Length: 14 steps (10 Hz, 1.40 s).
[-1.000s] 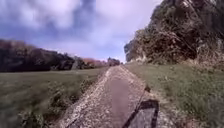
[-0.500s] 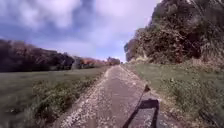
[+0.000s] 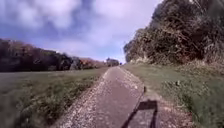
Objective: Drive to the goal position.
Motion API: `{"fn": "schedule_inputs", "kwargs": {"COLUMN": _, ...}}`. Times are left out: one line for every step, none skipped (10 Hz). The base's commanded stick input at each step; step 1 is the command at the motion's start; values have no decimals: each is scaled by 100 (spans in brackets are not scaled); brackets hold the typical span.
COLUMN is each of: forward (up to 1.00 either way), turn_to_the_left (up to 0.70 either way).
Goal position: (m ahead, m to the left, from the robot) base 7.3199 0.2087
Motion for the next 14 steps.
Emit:
{"fn": "schedule_inputs", "kwargs": {"forward": 70, "turn_to_the_left": 0}}
{"fn": "schedule_inputs", "kwargs": {"forward": 70, "turn_to_the_left": 0}}
{"fn": "schedule_inputs", "kwargs": {"forward": 70, "turn_to_the_left": 0}}
{"fn": "schedule_inputs", "kwargs": {"forward": 70, "turn_to_the_left": -2}}
{"fn": "schedule_inputs", "kwargs": {"forward": 70, "turn_to_the_left": -5}}
{"fn": "schedule_inputs", "kwargs": {"forward": 70, "turn_to_the_left": -14}}
{"fn": "schedule_inputs", "kwargs": {"forward": 70, "turn_to_the_left": -14}}
{"fn": "schedule_inputs", "kwargs": {"forward": 70, "turn_to_the_left": -14}}
{"fn": "schedule_inputs", "kwargs": {"forward": 70, "turn_to_the_left": -14}}
{"fn": "schedule_inputs", "kwargs": {"forward": 70, "turn_to_the_left": -14}}
{"fn": "schedule_inputs", "kwargs": {"forward": 70, "turn_to_the_left": -14}}
{"fn": "schedule_inputs", "kwargs": {"forward": 70, "turn_to_the_left": -14}}
{"fn": "schedule_inputs", "kwargs": {"forward": 70, "turn_to_the_left": -14}}
{"fn": "schedule_inputs", "kwargs": {"forward": 70, "turn_to_the_left": -14}}
